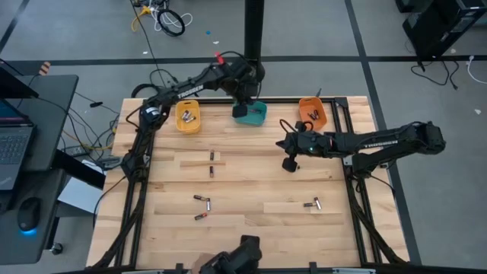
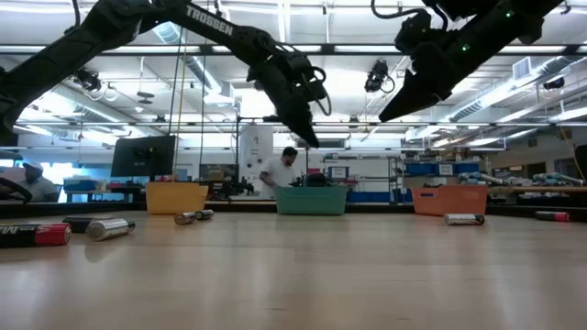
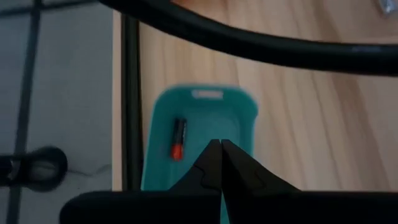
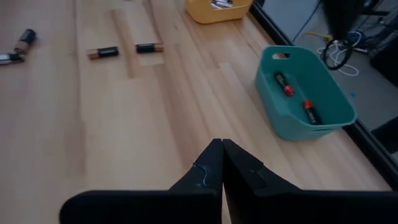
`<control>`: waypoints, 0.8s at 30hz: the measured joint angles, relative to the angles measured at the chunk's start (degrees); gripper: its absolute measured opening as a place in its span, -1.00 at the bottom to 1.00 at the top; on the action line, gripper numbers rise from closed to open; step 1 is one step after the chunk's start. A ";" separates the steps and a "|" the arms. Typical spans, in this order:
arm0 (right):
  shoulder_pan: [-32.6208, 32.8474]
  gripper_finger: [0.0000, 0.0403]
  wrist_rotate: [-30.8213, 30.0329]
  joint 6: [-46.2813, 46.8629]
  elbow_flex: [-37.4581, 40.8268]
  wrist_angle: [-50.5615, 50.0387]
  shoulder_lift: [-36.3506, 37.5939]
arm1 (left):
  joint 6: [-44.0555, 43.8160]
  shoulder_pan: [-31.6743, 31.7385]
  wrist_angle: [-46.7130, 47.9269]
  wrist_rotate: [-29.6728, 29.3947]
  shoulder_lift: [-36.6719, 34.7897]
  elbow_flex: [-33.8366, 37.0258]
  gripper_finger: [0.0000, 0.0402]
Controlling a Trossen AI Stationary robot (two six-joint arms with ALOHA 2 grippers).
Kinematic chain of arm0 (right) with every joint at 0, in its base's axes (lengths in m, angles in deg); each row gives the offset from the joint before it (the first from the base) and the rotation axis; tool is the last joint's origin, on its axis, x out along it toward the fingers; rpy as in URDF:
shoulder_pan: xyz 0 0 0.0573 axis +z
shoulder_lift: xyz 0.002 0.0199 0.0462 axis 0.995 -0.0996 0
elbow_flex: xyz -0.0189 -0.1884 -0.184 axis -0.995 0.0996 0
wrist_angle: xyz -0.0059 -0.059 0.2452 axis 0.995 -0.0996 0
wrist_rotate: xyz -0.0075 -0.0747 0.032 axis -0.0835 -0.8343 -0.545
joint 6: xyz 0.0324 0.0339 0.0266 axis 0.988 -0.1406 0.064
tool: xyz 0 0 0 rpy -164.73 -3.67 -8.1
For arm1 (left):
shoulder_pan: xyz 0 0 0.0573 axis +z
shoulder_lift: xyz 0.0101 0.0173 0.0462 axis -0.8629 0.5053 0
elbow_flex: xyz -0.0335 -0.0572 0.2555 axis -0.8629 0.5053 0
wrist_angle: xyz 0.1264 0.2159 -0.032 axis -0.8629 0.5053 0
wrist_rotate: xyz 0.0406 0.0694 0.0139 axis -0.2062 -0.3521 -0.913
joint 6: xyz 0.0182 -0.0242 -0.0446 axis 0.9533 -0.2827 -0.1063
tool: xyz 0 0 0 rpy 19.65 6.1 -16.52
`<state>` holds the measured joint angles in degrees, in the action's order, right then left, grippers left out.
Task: Sort batteries
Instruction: Put the brown battery into the orange bin
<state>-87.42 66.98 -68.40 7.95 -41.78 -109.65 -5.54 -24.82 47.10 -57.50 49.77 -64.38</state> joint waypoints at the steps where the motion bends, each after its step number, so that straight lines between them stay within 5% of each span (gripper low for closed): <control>1: 0.52 -0.94 -0.02 0.44 -0.01 0.01 0.00 | -0.21 -0.42 -1.36 0.00 0.00 0.00 -0.98; 15: 3.45 -0.95 -1.24 1.22 7.40 18.29 -0.02 | -10.43 -4.58 -24.87 4.80 -0.02 0.23 -0.99; 24: 3.45 -0.95 -1.26 1.16 10.44 20.89 -0.02 | -19.00 -6.87 -46.72 6.62 -0.41 11.21 -0.99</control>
<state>-83.97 65.72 -67.24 18.39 -20.89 -109.67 -24.54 -31.69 0.38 -50.87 49.36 -53.17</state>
